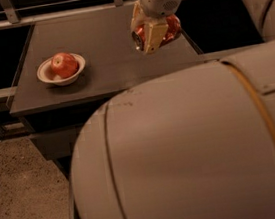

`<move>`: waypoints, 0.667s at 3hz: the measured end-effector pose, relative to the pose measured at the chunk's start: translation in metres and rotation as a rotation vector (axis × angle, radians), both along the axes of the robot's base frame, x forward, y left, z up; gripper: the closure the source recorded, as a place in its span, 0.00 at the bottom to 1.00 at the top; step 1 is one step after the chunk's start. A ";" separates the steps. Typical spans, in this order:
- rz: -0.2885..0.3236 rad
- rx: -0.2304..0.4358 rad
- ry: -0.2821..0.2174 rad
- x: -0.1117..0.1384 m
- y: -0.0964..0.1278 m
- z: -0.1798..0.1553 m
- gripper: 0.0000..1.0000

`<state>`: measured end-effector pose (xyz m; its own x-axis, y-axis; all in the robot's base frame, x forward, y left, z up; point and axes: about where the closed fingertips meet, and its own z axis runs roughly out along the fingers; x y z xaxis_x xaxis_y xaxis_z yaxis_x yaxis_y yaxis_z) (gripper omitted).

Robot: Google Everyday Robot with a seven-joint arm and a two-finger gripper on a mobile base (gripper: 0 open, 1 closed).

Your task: Pick coke can from middle drawer and place on counter

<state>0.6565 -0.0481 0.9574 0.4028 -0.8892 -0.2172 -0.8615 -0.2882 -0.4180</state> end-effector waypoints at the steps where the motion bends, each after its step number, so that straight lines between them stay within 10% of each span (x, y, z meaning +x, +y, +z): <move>1: 0.048 -0.032 0.060 0.013 0.011 -0.024 1.00; 2: 0.110 0.032 0.106 0.034 0.033 -0.047 1.00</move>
Offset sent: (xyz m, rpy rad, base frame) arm 0.0842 0.0605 -0.0590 0.1555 0.1881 0.1591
